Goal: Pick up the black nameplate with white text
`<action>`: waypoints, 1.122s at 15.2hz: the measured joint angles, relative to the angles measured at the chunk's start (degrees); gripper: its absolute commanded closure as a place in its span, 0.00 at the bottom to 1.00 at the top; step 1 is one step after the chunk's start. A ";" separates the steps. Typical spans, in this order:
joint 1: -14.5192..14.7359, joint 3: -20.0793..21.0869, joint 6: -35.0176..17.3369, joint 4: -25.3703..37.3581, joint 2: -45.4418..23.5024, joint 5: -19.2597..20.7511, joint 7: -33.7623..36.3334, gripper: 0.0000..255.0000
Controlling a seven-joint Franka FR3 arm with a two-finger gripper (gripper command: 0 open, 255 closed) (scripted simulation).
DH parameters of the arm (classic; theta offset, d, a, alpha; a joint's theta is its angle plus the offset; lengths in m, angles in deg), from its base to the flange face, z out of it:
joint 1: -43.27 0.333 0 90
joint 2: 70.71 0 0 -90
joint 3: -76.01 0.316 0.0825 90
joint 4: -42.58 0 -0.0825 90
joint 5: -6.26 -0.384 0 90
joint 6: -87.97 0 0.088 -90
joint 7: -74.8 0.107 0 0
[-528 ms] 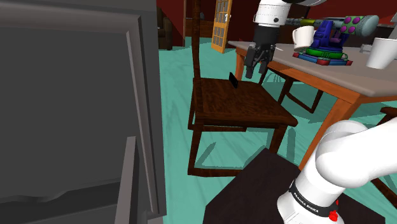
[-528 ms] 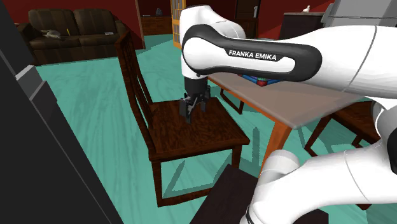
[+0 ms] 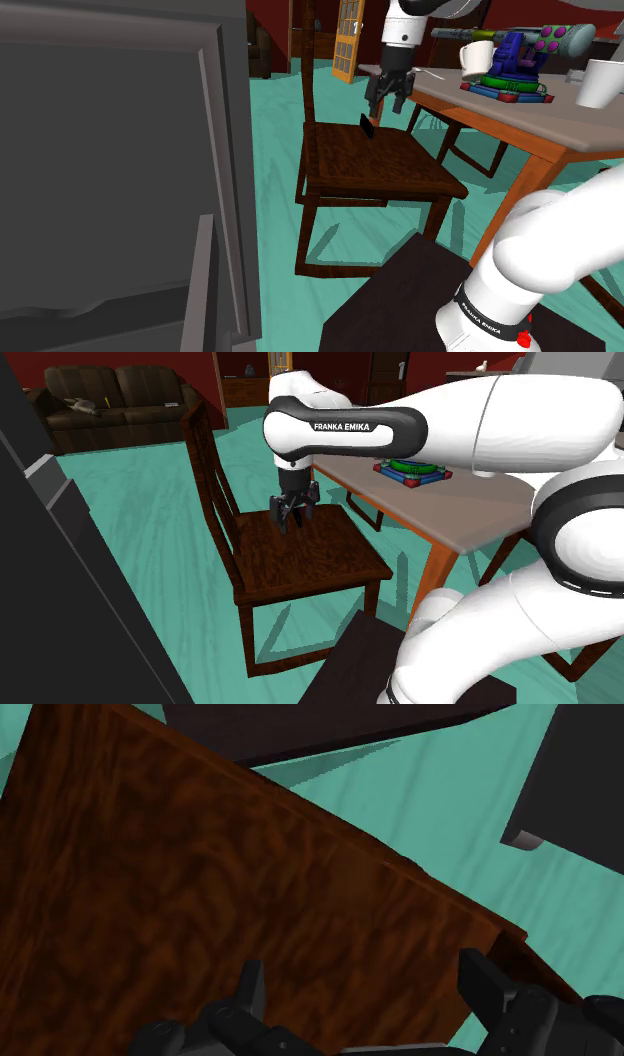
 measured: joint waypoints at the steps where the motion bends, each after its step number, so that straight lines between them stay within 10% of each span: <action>1: -0.29 -0.28 -0.90 1.31 -2.47 -0.17 0.71 0.00; 17: -7.46 -8.68 -2.31 30.40 -37.04 -5.43 4.94 0.00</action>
